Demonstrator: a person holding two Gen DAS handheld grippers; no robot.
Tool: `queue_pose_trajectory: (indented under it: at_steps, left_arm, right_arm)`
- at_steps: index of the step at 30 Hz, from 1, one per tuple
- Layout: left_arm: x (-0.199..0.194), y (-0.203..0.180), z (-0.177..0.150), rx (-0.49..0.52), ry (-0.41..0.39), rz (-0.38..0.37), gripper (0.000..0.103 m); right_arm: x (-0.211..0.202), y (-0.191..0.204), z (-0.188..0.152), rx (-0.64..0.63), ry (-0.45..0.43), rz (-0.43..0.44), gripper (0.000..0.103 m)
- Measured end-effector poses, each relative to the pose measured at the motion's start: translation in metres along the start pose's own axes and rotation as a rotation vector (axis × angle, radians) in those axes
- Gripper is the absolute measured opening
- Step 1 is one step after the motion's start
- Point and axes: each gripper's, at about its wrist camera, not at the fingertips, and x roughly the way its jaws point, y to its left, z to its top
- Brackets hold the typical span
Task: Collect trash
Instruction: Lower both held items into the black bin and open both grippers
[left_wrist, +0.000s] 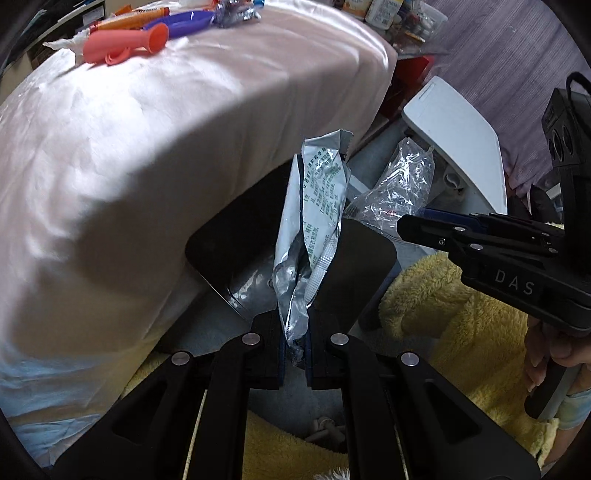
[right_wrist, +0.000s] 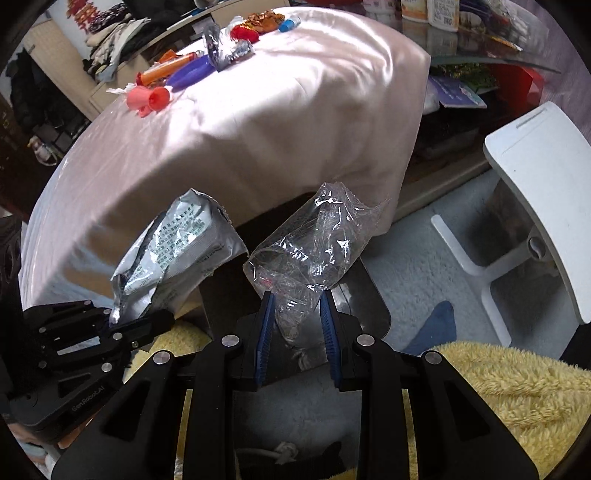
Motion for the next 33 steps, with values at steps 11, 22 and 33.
queue_pose_trajectory:
  at_steps: [11, 22, 33]
  left_arm:
    - [0.043, 0.006, 0.005, -0.04, 0.089, -0.031, 0.007]
    - [0.043, 0.007, 0.001, -0.044, 0.088, -0.001, 0.042]
    - [-0.03, 0.022, 0.014, -0.056, -0.087, 0.062, 0.079]
  right_arm:
    - [0.037, -0.011, -0.007, 0.048, 0.088, 0.036, 0.03]
    - [0.033, -0.016, -0.001, 0.078, 0.054, 0.04, 0.051]
    - [-0.018, -0.019, 0.019, 0.111, -0.109, -0.006, 0.079]
